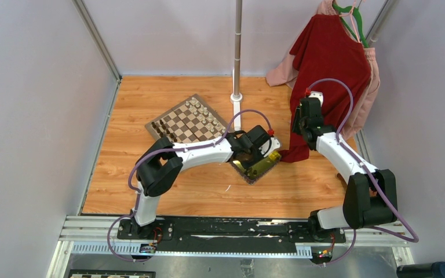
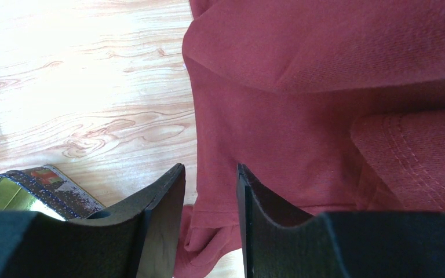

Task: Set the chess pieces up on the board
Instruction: Pick up the chess piece from the storage box, then place the chess piece on the chessboard.

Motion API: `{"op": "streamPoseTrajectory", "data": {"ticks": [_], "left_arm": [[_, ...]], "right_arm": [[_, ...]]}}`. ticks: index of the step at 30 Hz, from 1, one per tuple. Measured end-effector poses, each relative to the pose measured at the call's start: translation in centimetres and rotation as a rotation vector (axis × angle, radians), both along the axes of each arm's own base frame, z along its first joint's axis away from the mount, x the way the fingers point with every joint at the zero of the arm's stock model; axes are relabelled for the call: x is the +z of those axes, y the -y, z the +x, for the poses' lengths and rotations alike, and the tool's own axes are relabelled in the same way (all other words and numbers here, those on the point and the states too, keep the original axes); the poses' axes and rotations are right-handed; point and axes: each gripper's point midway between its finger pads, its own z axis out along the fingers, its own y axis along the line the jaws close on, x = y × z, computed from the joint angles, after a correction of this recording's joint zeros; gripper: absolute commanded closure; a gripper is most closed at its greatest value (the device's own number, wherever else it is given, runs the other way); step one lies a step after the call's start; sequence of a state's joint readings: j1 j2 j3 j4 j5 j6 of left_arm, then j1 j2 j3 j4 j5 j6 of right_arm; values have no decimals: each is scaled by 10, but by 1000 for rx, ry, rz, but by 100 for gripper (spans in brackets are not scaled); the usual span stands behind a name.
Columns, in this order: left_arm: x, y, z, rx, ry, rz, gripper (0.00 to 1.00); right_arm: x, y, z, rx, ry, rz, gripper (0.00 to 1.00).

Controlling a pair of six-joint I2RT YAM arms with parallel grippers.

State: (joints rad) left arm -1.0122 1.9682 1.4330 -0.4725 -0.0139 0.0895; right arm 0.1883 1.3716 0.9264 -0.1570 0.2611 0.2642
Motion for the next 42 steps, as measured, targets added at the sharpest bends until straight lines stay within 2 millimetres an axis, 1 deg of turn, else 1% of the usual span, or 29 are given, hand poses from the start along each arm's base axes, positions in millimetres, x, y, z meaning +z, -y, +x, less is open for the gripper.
{"op": "streamPoseTrajectory", "data": {"ticks": [6,11,15,19,21,25,28,32,36,39,42], "left_arm": [[15,1,13,34,57,5,100],[37,-11,24,98,118,13,100],[57,-23,35,179,142,-20,100],[72,-53,50,300,153,-50,100],[77,-76,58,382,158,-59,100],[79,-116,68,518,163,-64,100],[75,-142,70,610,161,-64,100],[70,-167,69,705,149,-65,100],[69,-192,76,812,152,-77,100],[70,-206,79,874,155,-90,100],[67,-221,82,940,150,-101,100]], "right_arm": [[0,0,0,0,0,0,58],[0,0,0,0,0,0,58],[0,0,0,0,0,0,58],[0,0,0,1,0,0,59],[0,-1,0,3,0,2,59],[0,-2,0,7,-1,6,59],[0,-3,0,10,-2,10,59],[-1,-3,0,14,-3,13,59],[-1,-5,0,20,-3,18,59],[-1,-5,0,21,-4,18,59],[-1,-5,0,22,-4,20,59]]}}
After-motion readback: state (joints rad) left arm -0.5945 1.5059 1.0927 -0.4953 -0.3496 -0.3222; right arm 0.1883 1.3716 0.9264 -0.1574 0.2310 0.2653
